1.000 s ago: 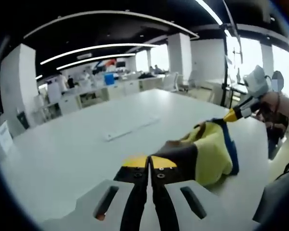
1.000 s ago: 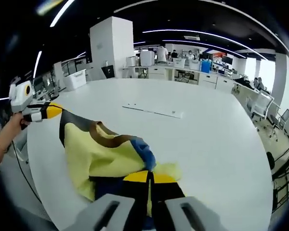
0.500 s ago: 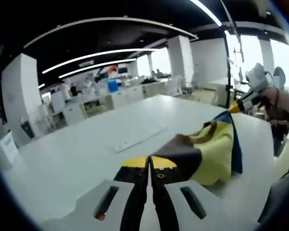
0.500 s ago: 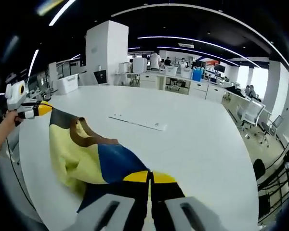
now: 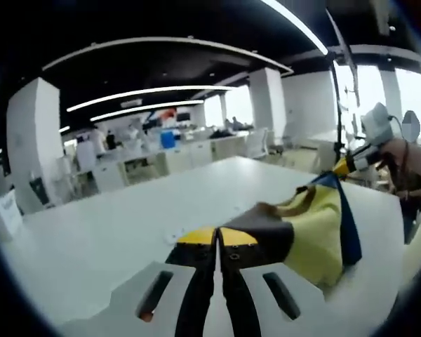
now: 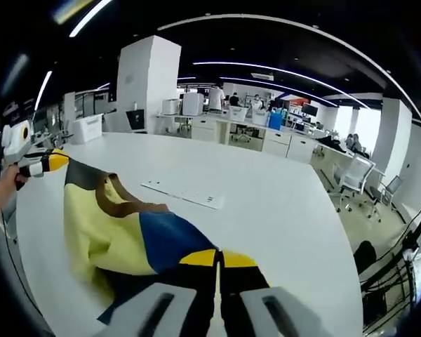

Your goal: Fold the garment on the visible template until the final outline fits inside the template.

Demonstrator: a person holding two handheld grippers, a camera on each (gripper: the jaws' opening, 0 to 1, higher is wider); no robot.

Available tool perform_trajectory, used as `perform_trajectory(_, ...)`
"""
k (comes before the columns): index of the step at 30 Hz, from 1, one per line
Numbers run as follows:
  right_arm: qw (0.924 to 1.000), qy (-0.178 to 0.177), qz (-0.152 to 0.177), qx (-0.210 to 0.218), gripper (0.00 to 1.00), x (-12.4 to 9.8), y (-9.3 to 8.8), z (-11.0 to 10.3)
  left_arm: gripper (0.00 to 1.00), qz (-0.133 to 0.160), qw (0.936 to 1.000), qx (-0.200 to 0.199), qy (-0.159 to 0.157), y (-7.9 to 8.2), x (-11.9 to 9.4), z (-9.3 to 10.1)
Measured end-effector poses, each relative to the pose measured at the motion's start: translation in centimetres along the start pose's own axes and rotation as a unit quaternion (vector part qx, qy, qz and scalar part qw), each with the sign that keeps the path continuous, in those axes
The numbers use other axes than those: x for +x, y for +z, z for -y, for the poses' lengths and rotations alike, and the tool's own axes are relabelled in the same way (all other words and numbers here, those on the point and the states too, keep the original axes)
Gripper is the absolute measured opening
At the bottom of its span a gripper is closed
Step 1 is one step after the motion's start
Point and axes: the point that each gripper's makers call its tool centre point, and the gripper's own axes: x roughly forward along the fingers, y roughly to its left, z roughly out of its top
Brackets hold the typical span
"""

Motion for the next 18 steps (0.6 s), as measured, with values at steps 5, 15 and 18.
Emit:
perform_trajectory(5,0.9999,-0.01,0.004,-0.009,0.0,1.6,1.1,0.9,0.0,0.01,0.9997,-0.022,0.007,-0.1,2.2,-0.6)
perform_trajectory(15,0.9996,-0.022,0.003,0.02,0.0,6.5,1.6,3.3,0.0,0.011,0.9983,-0.05,0.026,-2.2,7.5,-2.5)
perform_trajectory(18,0.9995,-0.026,-0.006,0.02,0.0,8.3,1.3,3.9,0.0,0.005,0.998,-0.055,0.03,-3.3,9.3,-2.9)
